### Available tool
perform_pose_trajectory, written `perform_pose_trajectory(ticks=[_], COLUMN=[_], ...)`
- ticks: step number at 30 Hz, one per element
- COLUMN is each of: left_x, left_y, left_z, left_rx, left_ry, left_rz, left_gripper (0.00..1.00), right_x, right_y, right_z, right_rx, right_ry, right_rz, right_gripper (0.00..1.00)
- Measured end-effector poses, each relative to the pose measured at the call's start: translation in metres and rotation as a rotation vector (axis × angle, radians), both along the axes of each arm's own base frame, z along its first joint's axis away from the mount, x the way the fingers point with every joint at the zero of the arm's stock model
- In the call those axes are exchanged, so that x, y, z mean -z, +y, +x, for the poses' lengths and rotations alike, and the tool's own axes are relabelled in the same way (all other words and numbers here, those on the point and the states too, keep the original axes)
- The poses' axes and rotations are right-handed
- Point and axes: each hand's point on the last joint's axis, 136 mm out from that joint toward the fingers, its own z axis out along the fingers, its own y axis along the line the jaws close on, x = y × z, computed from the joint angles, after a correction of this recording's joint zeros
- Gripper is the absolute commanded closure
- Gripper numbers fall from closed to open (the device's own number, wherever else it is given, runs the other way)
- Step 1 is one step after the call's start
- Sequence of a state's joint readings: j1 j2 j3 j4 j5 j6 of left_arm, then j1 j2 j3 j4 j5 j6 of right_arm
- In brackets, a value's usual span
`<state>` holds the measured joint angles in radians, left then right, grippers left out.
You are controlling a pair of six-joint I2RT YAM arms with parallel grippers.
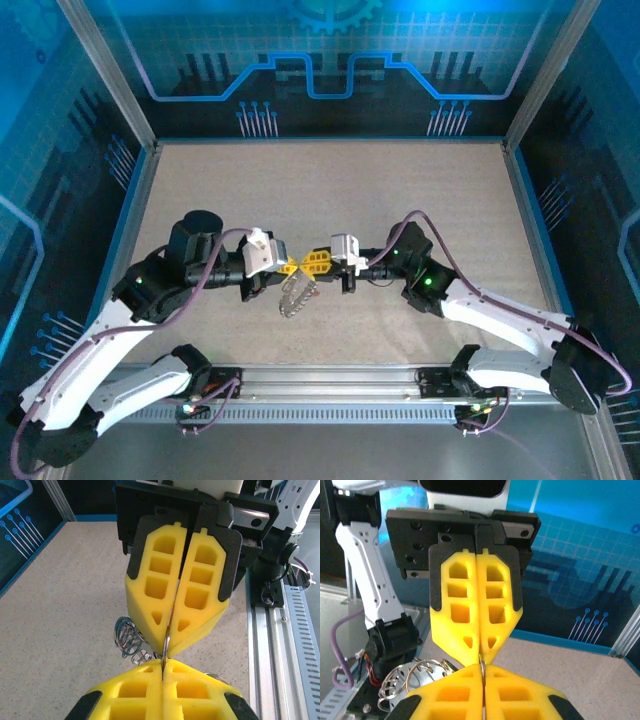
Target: Put the keys on the keyring
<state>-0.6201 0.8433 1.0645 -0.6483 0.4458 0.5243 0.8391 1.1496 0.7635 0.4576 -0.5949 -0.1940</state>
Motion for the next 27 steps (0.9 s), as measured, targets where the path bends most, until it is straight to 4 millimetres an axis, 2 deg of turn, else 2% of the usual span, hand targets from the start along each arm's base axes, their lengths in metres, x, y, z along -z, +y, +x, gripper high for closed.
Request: perform_pose_trajectory(ticks=[4, 7, 10, 16, 20, 27], left_x=[0.004, -0.004, -0.010, 0.014, 0.028, 0.024], left_y=[0.005, 0.007, 0.007, 0.008, 0.009, 0.007], left_z=[-0.002, -0.004, 0.002, 0.011, 0.014, 0.015], left_rx=[-0.005, -0.002, -0.010, -0.026, -0.035, -0.031], left_ry=[0.005, 0.017, 0.031, 0.108, 0.155, 0.155], left_rz=[0.041, 0.076, 0.116, 0.228, 0.279, 0.275], left_gripper=[1.00, 1.00, 1.00, 1.00, 1.00, 1.00], right_x=[0.009, 0.016, 0.011, 0.003, 0.014, 0.039], right_y=[-0.009, -0.014, -0.013, -0.012, -0.008, -0.002], right_z=[0.007, 0.015, 0.015, 0.012, 0.013, 0.018], right_rx=[0.003, 0.018, -0.003, -0.038, -0.052, -0.062], right_ry=[-0.012, 0.012, 0.012, 0.026, 0.064, 0.146], right_rz=[-0.062, -0.124, -0.157, -0.180, -0.210, -0.264], right_gripper=[0.81, 0.78, 0.74, 0.71, 0.71, 0.69])
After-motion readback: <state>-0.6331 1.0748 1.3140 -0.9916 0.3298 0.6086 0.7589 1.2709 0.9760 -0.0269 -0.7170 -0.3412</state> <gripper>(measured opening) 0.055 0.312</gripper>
